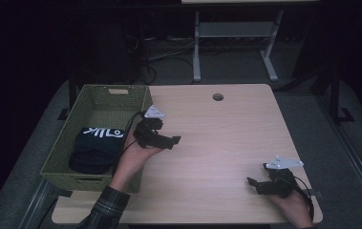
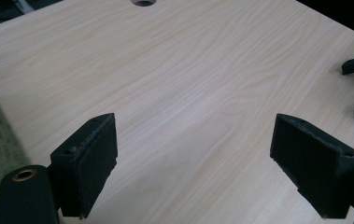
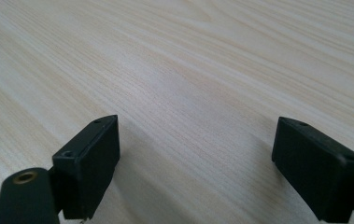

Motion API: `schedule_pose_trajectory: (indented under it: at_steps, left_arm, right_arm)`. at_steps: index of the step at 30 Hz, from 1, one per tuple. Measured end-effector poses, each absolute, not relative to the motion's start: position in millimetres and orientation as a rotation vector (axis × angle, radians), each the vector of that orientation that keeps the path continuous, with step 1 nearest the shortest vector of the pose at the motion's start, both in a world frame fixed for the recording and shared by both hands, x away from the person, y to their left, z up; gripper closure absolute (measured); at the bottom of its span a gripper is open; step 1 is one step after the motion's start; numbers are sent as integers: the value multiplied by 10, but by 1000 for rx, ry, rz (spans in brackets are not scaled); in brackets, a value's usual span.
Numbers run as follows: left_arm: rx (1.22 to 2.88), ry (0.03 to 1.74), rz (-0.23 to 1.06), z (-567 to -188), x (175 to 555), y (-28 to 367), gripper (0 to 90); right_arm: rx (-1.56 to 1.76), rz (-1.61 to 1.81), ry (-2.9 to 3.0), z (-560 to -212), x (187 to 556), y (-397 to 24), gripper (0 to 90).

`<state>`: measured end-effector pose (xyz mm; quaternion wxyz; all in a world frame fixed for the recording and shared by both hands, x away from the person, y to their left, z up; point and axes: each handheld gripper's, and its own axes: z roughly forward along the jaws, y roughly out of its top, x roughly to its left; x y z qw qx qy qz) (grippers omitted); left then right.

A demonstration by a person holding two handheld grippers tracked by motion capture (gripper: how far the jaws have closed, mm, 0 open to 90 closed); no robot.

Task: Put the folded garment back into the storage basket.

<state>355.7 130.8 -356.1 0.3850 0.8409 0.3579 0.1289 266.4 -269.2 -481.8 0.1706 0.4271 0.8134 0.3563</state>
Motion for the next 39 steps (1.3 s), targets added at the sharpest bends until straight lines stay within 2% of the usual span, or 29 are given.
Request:
schedule_pose_trajectory:
  at_steps: [8, 13, 30, 39]
  left_arm:
    - [2176, 869, 375, -3841, 3512, 1000, 148]
    - [2180, 872, 357, -4044, 3526, 889, 148]
    - [2204, 833, 374, -4649, 3478, 677, 150]
    - [2223, 818, 365, -4781, 3469, 654, 150]
  right_arm:
    - [1214, 1011, 2311, -4818, 2663, -2692, 150]
    - [1214, 1012, 2310, -4818, 2663, -2692, 150]
    - [1214, 1013, 2310, -4818, 2664, -2691, 150]
    - [1219, 1011, 2310, -4818, 2661, -2690, 150]
